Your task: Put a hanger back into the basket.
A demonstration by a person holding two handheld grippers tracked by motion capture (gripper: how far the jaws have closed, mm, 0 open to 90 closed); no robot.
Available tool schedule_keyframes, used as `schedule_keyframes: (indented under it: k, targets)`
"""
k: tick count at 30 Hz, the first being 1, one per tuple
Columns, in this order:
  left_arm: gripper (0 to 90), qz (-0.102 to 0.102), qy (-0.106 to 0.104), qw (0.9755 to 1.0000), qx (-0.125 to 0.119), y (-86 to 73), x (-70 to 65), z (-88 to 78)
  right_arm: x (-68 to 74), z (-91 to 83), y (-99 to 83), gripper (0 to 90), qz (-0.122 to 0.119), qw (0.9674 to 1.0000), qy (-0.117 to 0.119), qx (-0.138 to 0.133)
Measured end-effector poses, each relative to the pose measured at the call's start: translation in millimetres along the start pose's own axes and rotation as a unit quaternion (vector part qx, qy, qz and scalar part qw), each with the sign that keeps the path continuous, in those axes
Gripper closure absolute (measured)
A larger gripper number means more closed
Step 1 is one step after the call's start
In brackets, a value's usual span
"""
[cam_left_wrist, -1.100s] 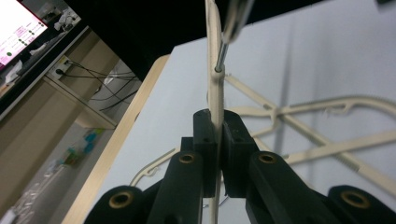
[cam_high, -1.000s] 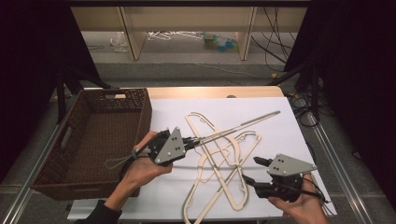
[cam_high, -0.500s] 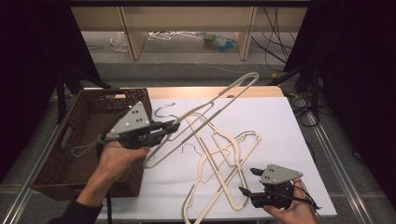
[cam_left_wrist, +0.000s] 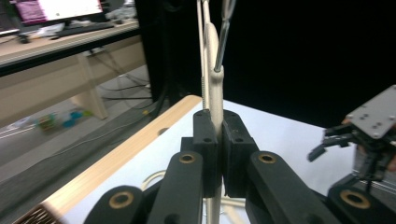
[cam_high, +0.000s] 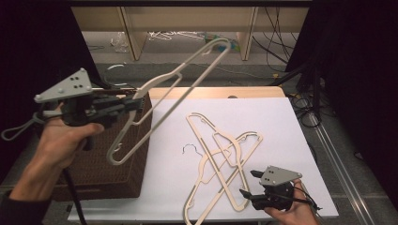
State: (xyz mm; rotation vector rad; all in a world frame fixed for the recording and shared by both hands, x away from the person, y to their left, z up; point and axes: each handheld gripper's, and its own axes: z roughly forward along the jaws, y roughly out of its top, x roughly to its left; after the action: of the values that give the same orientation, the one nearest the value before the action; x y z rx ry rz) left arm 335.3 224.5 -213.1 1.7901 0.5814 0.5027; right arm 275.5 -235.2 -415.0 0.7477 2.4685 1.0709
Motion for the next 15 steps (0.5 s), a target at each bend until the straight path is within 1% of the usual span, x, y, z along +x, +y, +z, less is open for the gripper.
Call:
schedule_keyframes:
  k: [3,4,5,6,7,8,9,10,11,12,13,14,15]
  targets:
    - [85.7,-0.002,0.019,0.9998,0.008,-9.6,13.8,-9.3,-1.0,1.3,-0.9,32.4,-0.001,1.0000,-0.001,0.002]
    - [85.7,-0.007,0.029,0.9995,0.010,-15.5,20.4,-12.9,-1.2,1.4,-1.1,32.2,0.000,1.0000,-0.001,0.002]
    - [85.7,-0.013,0.035,0.9992,0.012,-21.0,25.7,-15.5,-0.9,1.5,-1.4,31.7,0.004,1.0000,0.001,0.005]
    - [85.7,-0.022,0.047,0.9985,0.016,-32.1,36.0,-20.8,-1.1,2.0,-1.6,30.7,0.004,1.0000,0.000,0.004]
    - [85.7,-0.022,0.047,0.9985,0.016,-32.1,36.0,-20.8,-1.1,2.0,-1.6,30.7,0.004,1.0000,0.000,0.004]
    - [85.7,-0.024,0.054,0.9981,0.020,-37.7,41.2,-23.4,-0.9,2.1,-1.5,30.3,0.010,0.9999,0.001,0.005]
    - [85.7,-0.028,0.057,0.9977,0.021,-41.8,45.0,-25.1,-1.2,2.3,-1.6,29.8,0.010,0.9999,0.000,0.004]
    - [85.7,-0.035,0.065,0.9970,0.025,-48.4,51.2,-28.3,-1.8,2.8,-2.2,29.1,0.007,1.0000,-0.001,0.005]
    - [85.7,-0.037,0.072,0.9963,0.028,-53.1,55.9,-30.7,-1.8,2.8,-2.2,29.1,0.007,1.0000,-0.001,0.005]
    - [85.8,-0.036,0.078,0.9958,0.033,-57.4,60.3,-33.3,-2.2,2.9,-2.3,29.0,0.007,1.0000,-0.002,0.005]
    - [85.7,-0.035,0.084,0.9951,0.038,-61.4,64.1,-36.0,-2.5,3.1,-2.2,27.8,0.014,0.9999,-0.005,0.005]
    - [85.7,-0.033,0.084,0.9951,0.040,-65.4,68.2,-37.8,-2.5,3.1,-2.2,27.8,0.014,0.9999,-0.005,0.005]
    - [85.7,-0.030,0.090,0.9945,0.044,-69.4,72.0,-40.3,-3.1,3.4,-2.7,27.8,0.011,0.9999,-0.006,0.005]
